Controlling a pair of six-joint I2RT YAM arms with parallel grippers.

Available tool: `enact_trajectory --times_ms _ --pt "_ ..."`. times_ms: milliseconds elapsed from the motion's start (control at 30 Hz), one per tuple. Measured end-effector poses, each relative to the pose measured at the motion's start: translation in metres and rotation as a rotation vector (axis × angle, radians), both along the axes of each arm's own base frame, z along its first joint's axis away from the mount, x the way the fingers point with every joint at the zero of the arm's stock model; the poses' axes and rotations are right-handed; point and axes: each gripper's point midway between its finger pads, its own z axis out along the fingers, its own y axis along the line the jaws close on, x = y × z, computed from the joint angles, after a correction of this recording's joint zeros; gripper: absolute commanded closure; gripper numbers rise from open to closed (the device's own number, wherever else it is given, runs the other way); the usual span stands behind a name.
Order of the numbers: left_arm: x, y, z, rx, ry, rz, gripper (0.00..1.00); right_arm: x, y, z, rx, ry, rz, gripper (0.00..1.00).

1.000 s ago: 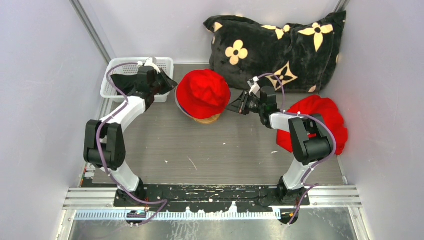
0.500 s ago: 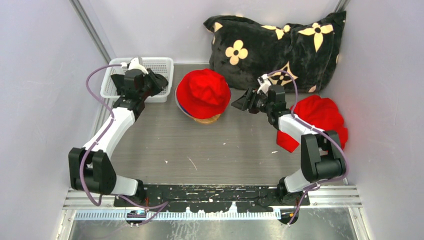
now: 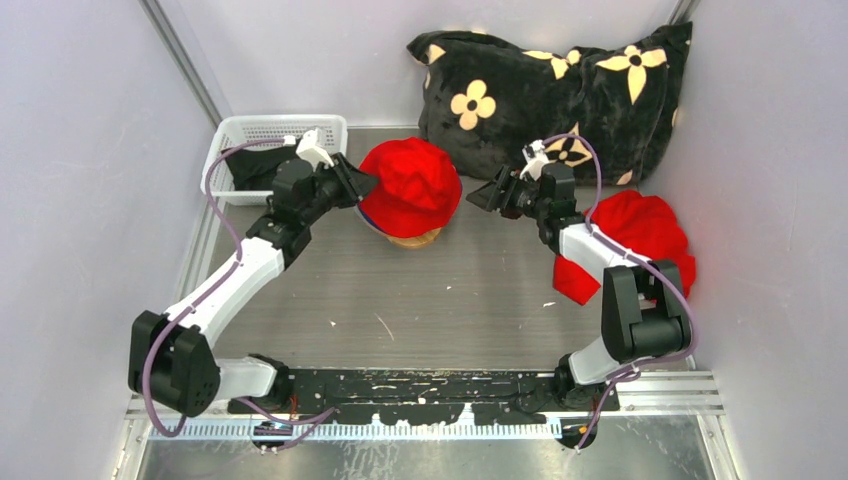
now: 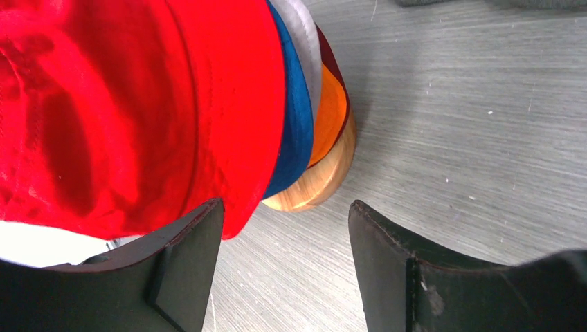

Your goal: Stack the hats

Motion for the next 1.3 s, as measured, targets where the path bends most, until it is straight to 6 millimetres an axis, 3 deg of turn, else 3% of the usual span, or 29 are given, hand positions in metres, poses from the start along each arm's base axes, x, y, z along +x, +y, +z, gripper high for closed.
enact_trajectory --times_ms 233,433,733,867,1000,1067,1200,1300 --pt "0.014 -0.006 -0.032 0.023 0.067 0.000 0.73 0.012 0.003 0.009 0.017 -0.018 0.004 0.28" --pt "0.018 -0.004 -0.038 0.041 0.072 0.019 0.73 0.020 0.006 0.019 0.029 -0.038 0.010 0.28" --pt "0.034 0.005 -0.062 0.101 0.110 0.071 0.73 0.028 0.010 0.027 0.044 -0.058 0.031 0.28" --pt "0.036 0.009 -0.062 0.124 0.111 0.084 0.73 0.029 0.011 0.028 0.048 -0.063 0.037 0.28" --pt "0.041 0.023 -0.055 0.187 0.105 0.138 0.73 0.028 0.011 0.028 0.048 -0.063 0.037 0.27" --pt "0.045 0.036 -0.043 0.225 0.085 0.194 0.63 0.028 0.011 0.028 0.049 -0.063 0.037 0.27" --pt "0.057 0.071 -0.003 0.283 0.023 0.347 0.58 0.029 0.012 0.030 0.050 -0.066 0.037 0.27" --pt "0.074 0.102 0.029 0.306 0.003 0.458 0.46 0.030 0.012 0.033 0.052 -0.071 0.040 0.27"
